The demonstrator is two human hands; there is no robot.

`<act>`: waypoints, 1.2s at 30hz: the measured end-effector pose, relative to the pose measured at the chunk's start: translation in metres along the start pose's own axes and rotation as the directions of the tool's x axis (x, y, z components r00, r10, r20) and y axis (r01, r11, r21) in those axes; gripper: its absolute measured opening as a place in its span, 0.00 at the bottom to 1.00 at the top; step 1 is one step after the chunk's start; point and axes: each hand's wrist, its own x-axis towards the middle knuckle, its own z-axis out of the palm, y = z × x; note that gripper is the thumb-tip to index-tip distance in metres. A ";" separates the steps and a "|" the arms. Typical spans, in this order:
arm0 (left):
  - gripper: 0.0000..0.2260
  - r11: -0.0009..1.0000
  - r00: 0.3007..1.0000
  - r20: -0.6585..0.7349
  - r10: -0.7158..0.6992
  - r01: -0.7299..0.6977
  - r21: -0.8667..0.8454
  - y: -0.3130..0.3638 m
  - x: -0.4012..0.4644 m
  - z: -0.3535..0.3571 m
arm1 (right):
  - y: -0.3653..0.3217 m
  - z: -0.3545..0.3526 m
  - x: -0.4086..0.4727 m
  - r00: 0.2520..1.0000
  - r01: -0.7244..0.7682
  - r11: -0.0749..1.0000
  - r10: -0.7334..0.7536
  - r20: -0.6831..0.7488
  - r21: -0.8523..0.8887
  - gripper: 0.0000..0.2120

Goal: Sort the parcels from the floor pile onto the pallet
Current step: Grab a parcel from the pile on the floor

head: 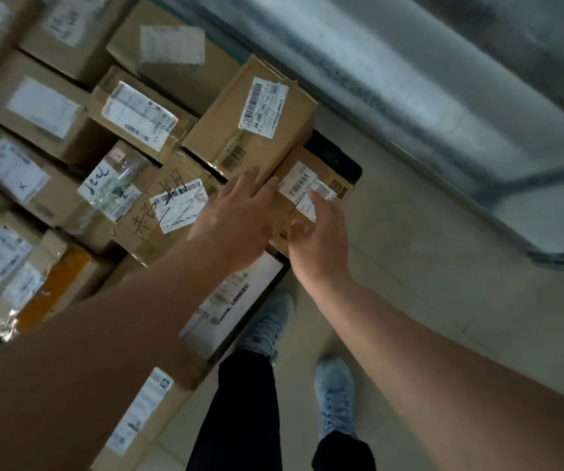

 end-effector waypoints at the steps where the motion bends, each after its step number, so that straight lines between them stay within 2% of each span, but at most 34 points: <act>1: 0.31 0.999 0.999 -0.027 -0.036 0.036 -0.009 -0.001 -0.015 -0.009 | -0.008 -0.006 -0.013 0.998 0.044 0.998 -0.043 0.045 -0.038 0.27; 6: 0.29 0.981 0.976 -0.136 -0.170 0.156 -0.113 -0.001 -0.104 -0.052 | -0.045 -0.035 -0.081 0.941 0.305 0.934 -0.266 0.208 -0.185 0.27; 10: 0.29 0.955 0.934 -0.211 -0.287 0.261 -0.141 0.003 -0.183 -0.090 | -0.084 -0.057 -0.140 0.877 0.445 0.856 -0.358 0.319 -0.262 0.27; 14: 0.29 0.930 0.896 -0.264 -0.358 0.318 -0.182 -0.002 -0.275 -0.130 | -0.119 -0.068 -0.217 0.788 0.579 0.766 -0.437 0.435 -0.280 0.28; 19: 0.30 0.894 0.836 -0.322 -0.445 0.391 -0.221 -0.023 -0.393 -0.150 | -0.146 -0.055 -0.308 0.643 0.740 0.594 -0.486 0.593 -0.316 0.32; 23: 0.32 0.856 0.792 -0.329 -0.514 0.448 -0.259 -0.052 -0.494 -0.141 | -0.159 -0.011 -0.392 0.587 0.789 0.529 -0.499 0.637 -0.313 0.32; 26: 0.35 0.848 0.785 -0.327 -0.526 0.455 -0.272 -0.078 -0.567 -0.126 | -0.162 0.032 -0.459 0.574 0.800 0.517 -0.517 0.634 -0.303 0.31; 32: 0.32 0.830 0.761 -0.335 -0.555 0.482 -0.280 -0.143 -0.732 -0.084 | -0.154 0.130 -0.619 0.555 0.811 0.517 -0.532 0.639 -0.274 0.31; 36: 0.31 0.817 0.756 -0.313 -0.575 0.514 -0.260 -0.188 -0.813 -0.058 | -0.150 0.189 -0.687 0.543 0.816 0.510 -0.514 0.665 -0.272 0.31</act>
